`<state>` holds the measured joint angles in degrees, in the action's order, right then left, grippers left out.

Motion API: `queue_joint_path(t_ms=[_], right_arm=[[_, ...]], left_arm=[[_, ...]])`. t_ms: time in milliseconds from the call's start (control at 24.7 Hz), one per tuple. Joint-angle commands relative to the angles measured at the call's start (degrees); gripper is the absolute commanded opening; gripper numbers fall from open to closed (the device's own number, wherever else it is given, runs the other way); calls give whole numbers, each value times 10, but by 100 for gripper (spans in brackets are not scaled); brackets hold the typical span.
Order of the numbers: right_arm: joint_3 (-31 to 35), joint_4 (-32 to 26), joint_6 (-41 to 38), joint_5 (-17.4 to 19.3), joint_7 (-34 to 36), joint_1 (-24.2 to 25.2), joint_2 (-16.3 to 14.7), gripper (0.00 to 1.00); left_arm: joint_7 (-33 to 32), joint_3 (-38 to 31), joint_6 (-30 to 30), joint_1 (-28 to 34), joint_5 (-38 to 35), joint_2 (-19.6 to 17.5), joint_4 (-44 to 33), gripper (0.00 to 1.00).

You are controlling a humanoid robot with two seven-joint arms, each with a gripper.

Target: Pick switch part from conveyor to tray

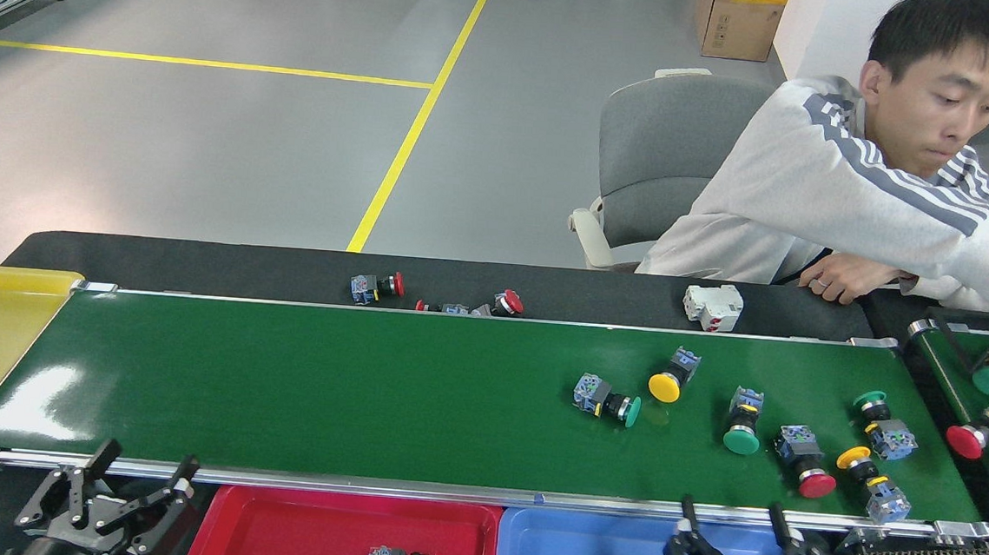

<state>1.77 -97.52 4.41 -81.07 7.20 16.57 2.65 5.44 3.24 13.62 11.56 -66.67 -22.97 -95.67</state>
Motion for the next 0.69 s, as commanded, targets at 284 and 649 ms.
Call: queue_joint_path(t_ms=[284,649], right_arm=[[-77,5,46,-20,-93,-88,24,100],[-182,143,196,-63,-105,-211,42,100]], left_arm=[[-39,98,3,-80,-130,104,-36,100],[-68,213,1,-294,-158,236,211,100]])
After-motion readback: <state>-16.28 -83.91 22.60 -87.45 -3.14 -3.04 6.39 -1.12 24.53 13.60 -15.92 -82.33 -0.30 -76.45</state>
